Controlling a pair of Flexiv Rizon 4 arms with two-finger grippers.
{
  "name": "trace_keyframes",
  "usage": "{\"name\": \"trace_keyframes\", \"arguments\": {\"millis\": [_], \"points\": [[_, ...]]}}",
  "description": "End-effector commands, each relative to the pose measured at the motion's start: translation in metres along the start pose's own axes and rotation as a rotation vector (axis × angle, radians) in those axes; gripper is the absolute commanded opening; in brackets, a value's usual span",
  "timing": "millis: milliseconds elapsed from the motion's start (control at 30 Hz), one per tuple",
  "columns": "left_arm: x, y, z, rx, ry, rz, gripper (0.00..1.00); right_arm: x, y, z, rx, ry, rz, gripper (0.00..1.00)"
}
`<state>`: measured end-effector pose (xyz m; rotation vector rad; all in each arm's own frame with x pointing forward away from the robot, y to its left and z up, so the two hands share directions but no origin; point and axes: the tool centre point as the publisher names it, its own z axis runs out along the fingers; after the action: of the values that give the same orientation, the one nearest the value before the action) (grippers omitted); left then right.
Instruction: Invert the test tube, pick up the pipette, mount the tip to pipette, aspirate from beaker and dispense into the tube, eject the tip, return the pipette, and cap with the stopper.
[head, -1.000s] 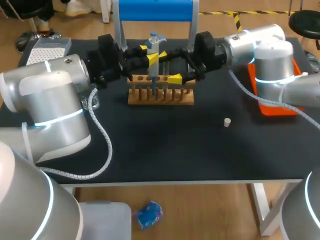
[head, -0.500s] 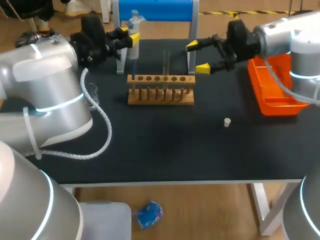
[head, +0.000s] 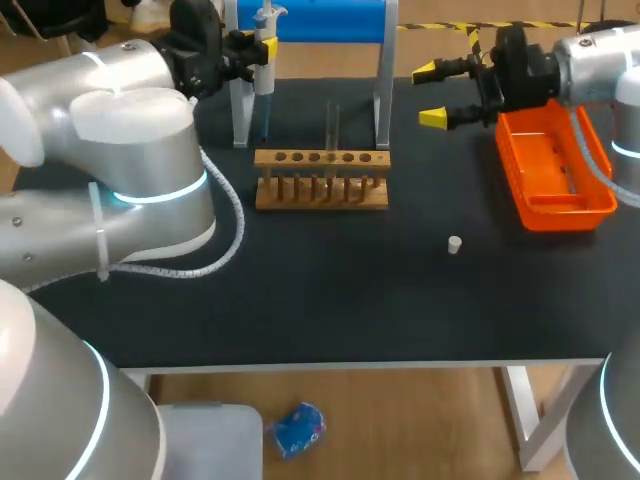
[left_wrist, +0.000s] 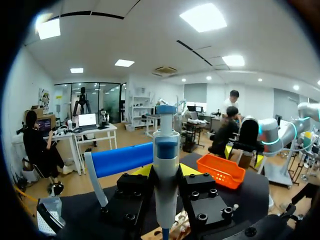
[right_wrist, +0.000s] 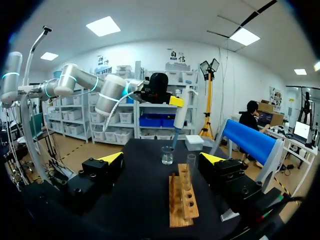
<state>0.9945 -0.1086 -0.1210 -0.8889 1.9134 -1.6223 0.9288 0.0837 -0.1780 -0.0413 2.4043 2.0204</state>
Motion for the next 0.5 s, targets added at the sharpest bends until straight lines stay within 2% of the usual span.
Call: {"name": "trace_keyframes", "arguments": {"millis": [33, 400, 500], "points": [[0.003, 0.002, 0.006, 0.009, -0.035, -0.001, 0.00, 0.001, 0.000, 0.000, 0.002, -0.002, 0.000, 1.00], [0.003, 0.002, 0.006, 0.009, -0.035, -0.001, 0.00, 0.001, 0.000, 0.000, 0.002, -0.002, 0.000, 1.00], [-0.016, 0.003, 0.014, -0.016, -0.087, -0.037, 0.00, -0.015, -0.003, 0.008, 0.043, -0.097, 0.046, 1.00]]}}
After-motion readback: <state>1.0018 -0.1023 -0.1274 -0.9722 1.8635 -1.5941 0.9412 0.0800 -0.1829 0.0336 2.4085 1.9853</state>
